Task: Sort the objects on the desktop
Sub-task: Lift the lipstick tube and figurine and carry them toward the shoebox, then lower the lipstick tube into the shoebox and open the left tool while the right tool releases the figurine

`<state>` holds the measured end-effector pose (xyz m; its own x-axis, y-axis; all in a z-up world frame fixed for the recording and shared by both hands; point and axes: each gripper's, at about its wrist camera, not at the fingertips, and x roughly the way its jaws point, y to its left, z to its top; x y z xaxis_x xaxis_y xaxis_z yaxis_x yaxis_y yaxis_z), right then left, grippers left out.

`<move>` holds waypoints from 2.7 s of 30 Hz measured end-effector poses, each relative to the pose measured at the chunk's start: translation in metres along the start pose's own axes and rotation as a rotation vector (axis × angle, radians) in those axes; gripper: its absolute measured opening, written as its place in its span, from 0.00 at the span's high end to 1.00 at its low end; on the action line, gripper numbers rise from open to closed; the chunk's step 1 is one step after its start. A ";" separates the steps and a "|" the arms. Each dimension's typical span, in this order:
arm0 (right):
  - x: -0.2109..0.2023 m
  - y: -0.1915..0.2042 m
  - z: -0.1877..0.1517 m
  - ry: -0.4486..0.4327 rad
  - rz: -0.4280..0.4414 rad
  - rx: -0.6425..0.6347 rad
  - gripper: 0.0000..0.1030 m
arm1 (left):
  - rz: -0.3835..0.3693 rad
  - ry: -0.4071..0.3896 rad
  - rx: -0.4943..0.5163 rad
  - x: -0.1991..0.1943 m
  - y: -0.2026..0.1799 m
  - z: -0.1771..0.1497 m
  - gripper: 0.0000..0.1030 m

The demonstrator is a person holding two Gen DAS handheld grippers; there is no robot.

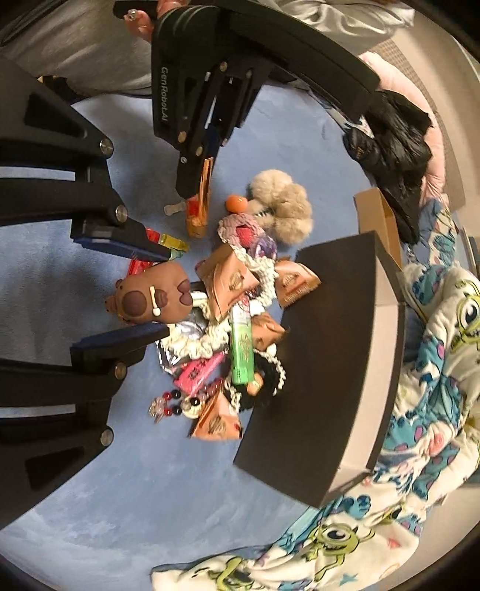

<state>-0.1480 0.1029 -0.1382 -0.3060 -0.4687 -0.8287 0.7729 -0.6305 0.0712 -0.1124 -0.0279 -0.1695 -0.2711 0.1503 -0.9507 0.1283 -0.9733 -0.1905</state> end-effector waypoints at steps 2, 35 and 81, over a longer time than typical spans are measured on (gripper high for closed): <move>-0.009 -0.003 -0.001 -0.007 -0.003 0.016 0.66 | 0.004 -0.008 0.007 -0.006 -0.004 -0.001 0.88; -0.050 0.003 0.005 -0.085 -0.014 0.026 0.66 | 0.024 -0.104 0.039 -0.051 -0.022 0.013 0.88; -0.002 -0.083 0.187 -0.219 -0.092 0.089 0.66 | 0.077 -0.230 0.031 -0.050 0.030 0.232 0.88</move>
<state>-0.3155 0.0405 -0.0383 -0.4932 -0.5236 -0.6947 0.6872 -0.7241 0.0578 -0.3168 -0.1049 -0.0710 -0.4722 0.0353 -0.8808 0.1288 -0.9857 -0.1085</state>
